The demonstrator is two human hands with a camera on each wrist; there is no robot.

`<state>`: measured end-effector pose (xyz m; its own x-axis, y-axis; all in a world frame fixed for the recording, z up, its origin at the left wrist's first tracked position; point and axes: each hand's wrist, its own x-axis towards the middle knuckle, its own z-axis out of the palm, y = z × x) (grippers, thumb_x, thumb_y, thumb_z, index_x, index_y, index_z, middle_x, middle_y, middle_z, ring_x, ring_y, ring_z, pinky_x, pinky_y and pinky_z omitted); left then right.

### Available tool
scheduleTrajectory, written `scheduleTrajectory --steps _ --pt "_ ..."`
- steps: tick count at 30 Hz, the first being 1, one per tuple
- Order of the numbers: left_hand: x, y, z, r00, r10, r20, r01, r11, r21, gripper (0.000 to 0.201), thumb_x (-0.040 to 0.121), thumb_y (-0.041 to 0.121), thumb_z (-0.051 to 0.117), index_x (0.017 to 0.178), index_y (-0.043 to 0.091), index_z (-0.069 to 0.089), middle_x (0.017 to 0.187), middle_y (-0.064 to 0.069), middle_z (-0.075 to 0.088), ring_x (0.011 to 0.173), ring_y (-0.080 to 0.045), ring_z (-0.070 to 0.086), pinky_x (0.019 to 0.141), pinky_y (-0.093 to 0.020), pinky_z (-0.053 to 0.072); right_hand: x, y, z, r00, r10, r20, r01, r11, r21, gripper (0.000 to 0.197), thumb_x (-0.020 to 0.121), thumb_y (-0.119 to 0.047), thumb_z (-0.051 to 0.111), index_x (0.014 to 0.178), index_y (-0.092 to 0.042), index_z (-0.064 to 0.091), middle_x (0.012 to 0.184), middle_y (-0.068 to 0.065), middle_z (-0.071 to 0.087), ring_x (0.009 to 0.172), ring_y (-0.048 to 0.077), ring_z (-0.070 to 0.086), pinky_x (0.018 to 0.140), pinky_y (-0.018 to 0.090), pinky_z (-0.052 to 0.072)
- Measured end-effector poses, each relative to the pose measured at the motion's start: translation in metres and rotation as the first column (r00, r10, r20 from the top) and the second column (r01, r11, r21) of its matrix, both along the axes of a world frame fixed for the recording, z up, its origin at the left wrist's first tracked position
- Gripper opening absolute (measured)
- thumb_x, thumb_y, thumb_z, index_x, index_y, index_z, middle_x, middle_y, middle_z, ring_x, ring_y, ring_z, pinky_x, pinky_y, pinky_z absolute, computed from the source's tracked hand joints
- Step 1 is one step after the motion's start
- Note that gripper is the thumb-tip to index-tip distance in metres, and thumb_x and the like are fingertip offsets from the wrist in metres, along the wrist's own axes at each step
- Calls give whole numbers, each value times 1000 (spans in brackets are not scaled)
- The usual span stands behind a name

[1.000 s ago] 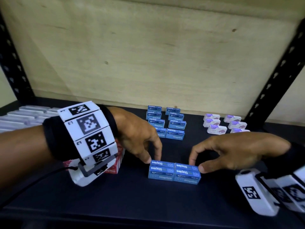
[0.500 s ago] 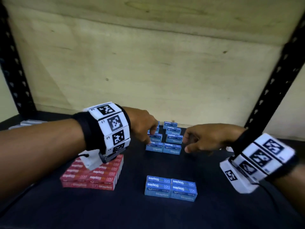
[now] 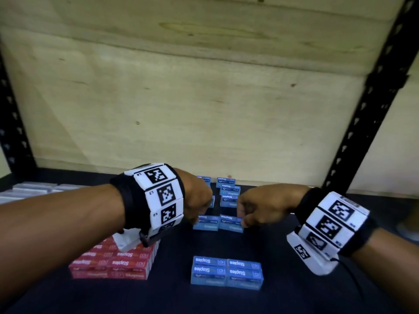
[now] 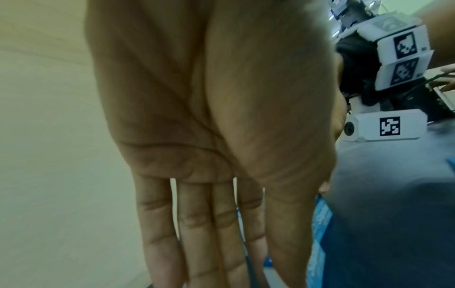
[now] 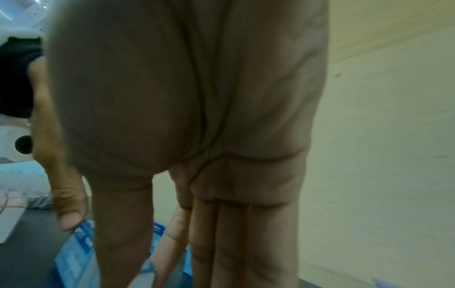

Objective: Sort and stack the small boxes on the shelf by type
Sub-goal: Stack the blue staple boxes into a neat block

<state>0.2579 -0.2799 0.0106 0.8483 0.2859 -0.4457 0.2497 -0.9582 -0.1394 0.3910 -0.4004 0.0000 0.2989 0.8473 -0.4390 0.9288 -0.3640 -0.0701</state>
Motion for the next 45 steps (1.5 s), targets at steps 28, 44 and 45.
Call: scheduleTrajectory --steps 28,44,45 --pt "-45 -10 1 991 -89 -96 68 976 -207 28 92 30 64 119 35 60 114 15 67 87 0 59 84 -24 48 -8 -66 8 969 80 -232 -93 995 -46 18 93 -37 65 111 -39 66 103 -15 70 95 1 62 92 22 48" --pt "-37 -12 3 981 -103 -164 54 958 -280 34 95 36 59 127 46 51 108 7 72 97 -6 66 95 -35 51 -7 -56 2 945 164 -284 -174 985 -10 20 96 -33 62 115 -38 65 108 -15 70 102 7 64 99 36 47" --pt "-37 -13 3 980 -104 -170 54 959 -278 34 95 37 58 127 47 51 107 7 72 98 -7 66 96 -36 50 -7 -56 1 944 169 -283 -179 984 -8 20 96 -34 62 115 -38 65 109 -15 70 103 7 63 100 37 47"
